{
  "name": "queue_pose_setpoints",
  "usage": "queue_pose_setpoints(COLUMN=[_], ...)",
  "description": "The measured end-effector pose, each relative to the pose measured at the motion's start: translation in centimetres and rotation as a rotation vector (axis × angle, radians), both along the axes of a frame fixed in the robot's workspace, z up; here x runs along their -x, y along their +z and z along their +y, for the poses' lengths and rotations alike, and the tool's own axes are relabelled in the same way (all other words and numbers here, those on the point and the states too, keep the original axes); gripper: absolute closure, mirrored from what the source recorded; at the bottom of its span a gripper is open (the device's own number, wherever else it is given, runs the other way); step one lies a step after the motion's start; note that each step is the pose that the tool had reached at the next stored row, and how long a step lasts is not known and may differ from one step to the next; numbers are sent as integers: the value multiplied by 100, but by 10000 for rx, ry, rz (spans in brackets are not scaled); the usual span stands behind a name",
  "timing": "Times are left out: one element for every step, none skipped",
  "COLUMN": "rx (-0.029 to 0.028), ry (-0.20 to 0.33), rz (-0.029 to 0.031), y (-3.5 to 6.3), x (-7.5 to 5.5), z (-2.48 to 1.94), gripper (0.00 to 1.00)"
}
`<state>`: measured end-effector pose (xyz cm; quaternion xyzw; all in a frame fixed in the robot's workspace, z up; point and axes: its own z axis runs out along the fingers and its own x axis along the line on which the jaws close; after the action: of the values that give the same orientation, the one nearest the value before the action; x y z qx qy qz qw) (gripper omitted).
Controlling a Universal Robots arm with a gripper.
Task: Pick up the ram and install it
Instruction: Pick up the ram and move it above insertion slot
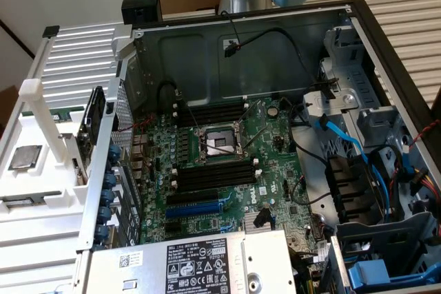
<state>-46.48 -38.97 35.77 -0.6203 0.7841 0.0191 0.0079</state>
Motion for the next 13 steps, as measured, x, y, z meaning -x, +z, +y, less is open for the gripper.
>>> queue_pose_setpoints(rx=[-1, -1, -1, -2, -3, -2, -1, -2, -2, -2, -3, -2, -1], ry=[183, 331, 469, 551, 619, 674, 732, 776, 809, 837, 907, 947, 993], rz=[-7, -11, -14, -15, -17, -15, -14, -13, -13, -15, -18, -20, -29], y=[-14, -28, -43, -59, -79, -96, -114, -132, -150, -169, -208, -220, -230], x=[0, 0, 0, 0, -1, -1, -7, -17, -28, -41, -55, -61, -65], z=[0, 0, 0, 0, 0, 1, 1, 1, 0, 1, 1, 1, 1], gripper=[90, 90, 90, 90, 90, 90, 90, 90, 90, 90, 90, 90, 90])
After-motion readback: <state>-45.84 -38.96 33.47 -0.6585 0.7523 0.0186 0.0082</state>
